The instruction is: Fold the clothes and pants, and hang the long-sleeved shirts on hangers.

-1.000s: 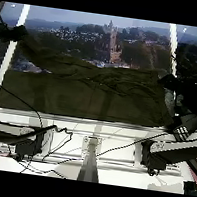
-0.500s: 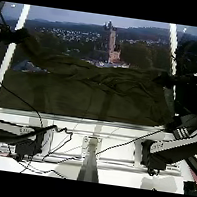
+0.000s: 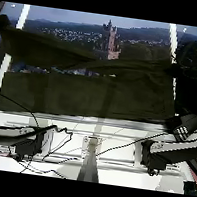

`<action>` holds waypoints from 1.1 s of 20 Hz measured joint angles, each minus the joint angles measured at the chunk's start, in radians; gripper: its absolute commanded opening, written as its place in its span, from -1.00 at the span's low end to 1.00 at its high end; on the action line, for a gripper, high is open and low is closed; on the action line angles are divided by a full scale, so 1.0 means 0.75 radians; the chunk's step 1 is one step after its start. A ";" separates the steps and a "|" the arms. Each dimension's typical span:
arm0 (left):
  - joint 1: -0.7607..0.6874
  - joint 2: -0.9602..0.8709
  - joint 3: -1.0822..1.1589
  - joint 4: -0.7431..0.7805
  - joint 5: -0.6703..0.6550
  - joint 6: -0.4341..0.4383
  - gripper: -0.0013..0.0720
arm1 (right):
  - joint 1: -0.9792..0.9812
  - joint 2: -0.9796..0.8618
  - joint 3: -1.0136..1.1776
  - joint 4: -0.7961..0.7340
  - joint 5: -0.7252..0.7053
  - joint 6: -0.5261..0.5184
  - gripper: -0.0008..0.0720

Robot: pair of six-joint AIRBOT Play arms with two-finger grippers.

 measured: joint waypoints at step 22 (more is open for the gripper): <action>0.168 -0.254 0.004 -0.204 -0.108 0.002 0.91 | -0.035 0.026 0.007 -0.050 -0.096 0.032 -0.89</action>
